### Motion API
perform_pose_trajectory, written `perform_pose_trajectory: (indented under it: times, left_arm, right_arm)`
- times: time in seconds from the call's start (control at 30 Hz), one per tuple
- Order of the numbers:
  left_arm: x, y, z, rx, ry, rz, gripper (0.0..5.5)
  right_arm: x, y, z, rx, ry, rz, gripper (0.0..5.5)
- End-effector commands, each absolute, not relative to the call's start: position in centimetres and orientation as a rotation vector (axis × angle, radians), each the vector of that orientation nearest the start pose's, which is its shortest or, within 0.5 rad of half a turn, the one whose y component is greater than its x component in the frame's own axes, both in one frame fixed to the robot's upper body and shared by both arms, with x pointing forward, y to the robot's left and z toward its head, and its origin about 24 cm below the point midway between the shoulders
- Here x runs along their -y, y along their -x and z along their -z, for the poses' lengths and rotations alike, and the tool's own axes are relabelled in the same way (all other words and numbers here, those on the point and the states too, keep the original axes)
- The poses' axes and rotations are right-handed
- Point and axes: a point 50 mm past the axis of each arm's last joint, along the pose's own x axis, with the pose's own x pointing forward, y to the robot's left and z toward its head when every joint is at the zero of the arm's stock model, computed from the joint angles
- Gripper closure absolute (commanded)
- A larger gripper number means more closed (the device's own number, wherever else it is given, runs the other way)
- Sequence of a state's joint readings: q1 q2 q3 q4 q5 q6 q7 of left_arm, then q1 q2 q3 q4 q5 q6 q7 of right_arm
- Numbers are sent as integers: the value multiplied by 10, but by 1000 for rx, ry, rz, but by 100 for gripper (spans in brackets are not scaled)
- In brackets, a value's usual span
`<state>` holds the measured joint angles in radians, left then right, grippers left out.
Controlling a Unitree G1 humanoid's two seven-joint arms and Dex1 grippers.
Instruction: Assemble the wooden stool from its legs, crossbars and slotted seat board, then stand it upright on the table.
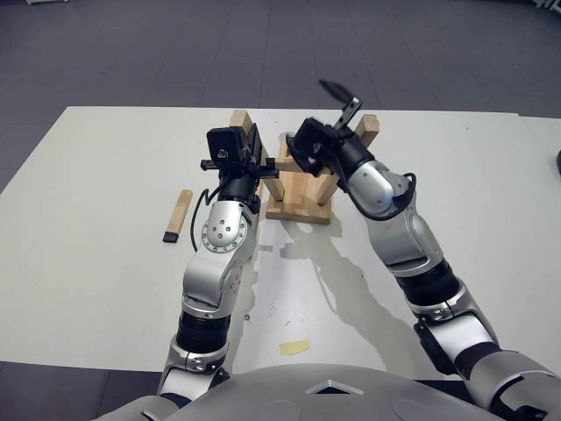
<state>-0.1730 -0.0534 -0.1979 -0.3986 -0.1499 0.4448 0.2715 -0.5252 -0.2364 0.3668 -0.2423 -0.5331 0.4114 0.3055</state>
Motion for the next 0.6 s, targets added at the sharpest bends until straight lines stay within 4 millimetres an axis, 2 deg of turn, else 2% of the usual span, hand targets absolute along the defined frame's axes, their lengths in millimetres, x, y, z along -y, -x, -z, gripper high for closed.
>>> perform_pose_trajectory:
  times: [0.03, 0.17, 0.27, 0.43, 0.6]
  left_arm:
    - [-92, -257, -81, -193, 160, -39, 443]
    - [-91, -257, -82, -190, 154, -35, 443]
    - [-91, -258, -82, -187, 152, -34, 443]
    - [-92, -260, -83, -180, 150, -37, 443]
    - [-91, -262, -84, -175, 143, -34, 443]
  right_arm:
    - [72, -302, -182, 313, 873, -381, 10]
    - [68, -295, -141, 148, 1018, -542, 10]
    - [66, -288, -128, 110, 1081, -614, 10]
    - [67, -297, -156, 213, 979, -497, 10]
    - [65, -293, -189, 421, 864, -432, 10]
